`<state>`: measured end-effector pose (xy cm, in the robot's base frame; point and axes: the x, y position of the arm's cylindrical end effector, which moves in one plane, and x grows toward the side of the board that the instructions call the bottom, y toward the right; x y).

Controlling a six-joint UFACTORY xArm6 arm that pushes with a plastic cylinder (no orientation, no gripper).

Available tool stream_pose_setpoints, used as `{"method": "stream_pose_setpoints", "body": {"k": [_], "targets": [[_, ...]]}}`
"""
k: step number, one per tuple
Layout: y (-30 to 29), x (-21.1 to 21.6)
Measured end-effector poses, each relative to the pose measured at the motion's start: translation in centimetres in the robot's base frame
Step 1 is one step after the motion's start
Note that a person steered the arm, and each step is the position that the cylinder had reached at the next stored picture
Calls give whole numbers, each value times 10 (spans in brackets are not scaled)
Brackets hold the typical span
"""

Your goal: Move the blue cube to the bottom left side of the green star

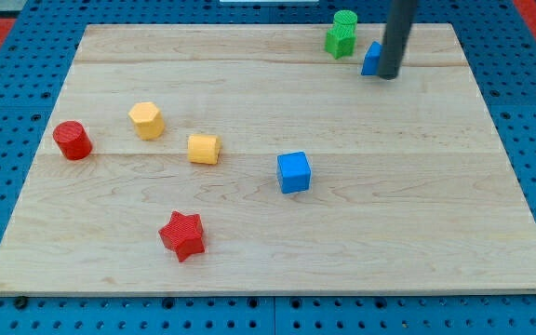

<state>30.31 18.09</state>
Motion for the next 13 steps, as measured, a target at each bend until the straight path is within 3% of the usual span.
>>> {"method": "stream_pose_setpoints", "body": {"k": [1, 2, 4, 5, 6, 7, 9, 12, 13], "targets": [[1, -11], [2, 9], [-16, 213], [-94, 253], [-138, 210], [-200, 207], [-148, 208], [-143, 68], [-182, 69]]}}
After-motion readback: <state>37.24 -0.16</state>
